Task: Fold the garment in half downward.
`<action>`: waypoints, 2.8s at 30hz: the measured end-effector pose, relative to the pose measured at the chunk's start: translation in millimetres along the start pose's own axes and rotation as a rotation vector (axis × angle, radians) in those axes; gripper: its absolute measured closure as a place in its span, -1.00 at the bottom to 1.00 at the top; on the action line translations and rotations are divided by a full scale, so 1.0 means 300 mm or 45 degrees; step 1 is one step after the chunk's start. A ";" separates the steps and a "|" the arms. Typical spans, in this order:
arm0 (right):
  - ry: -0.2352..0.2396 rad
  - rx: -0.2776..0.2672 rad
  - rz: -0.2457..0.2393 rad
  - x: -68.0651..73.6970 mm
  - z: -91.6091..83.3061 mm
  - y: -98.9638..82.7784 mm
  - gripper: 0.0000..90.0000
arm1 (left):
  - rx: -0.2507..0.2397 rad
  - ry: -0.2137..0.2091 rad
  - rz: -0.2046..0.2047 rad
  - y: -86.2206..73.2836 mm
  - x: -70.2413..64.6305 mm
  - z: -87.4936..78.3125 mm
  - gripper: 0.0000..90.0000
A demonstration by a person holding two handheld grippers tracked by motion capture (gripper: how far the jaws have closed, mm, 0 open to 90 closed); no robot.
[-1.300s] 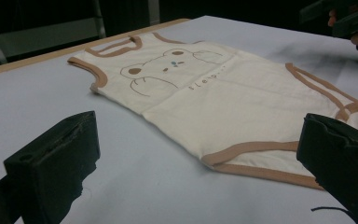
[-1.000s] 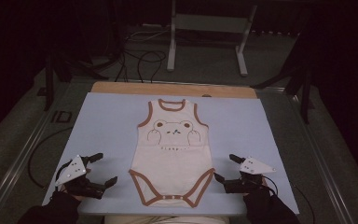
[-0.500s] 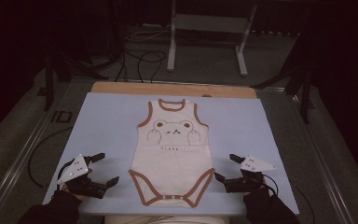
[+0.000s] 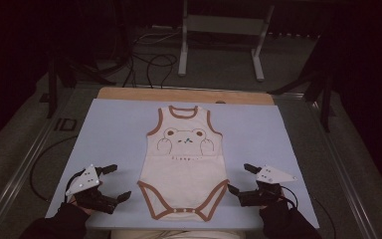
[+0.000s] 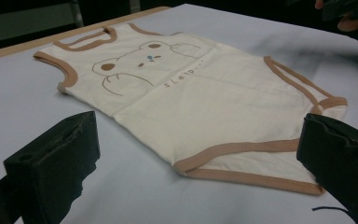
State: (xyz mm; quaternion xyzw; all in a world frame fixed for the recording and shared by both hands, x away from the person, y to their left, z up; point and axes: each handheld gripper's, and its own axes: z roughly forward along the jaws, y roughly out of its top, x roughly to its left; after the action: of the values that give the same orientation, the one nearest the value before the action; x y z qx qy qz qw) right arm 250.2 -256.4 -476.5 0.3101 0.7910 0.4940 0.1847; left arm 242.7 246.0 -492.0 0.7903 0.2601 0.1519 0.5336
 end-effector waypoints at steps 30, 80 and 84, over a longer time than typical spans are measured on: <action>-0.002 -0.073 -0.116 -0.015 0.026 0.201 -0.83 | -0.026 -0.027 0.011 0.170 0.058 -0.015 -0.99; -0.007 0.093 -0.082 -0.121 0.305 0.257 -0.83 | 0.151 -0.027 0.059 0.287 0.157 0.235 -0.99; -0.016 0.106 -0.080 -0.129 0.328 0.246 -0.83 | 0.163 -0.031 0.053 0.277 0.169 0.261 -0.99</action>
State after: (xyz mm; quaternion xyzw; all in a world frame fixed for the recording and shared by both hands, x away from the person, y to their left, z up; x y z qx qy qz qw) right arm 360.5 -193.3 -454.6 0.2958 0.8191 0.4525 0.1920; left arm 345.3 190.7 -447.4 0.8299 0.2461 0.1363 0.4818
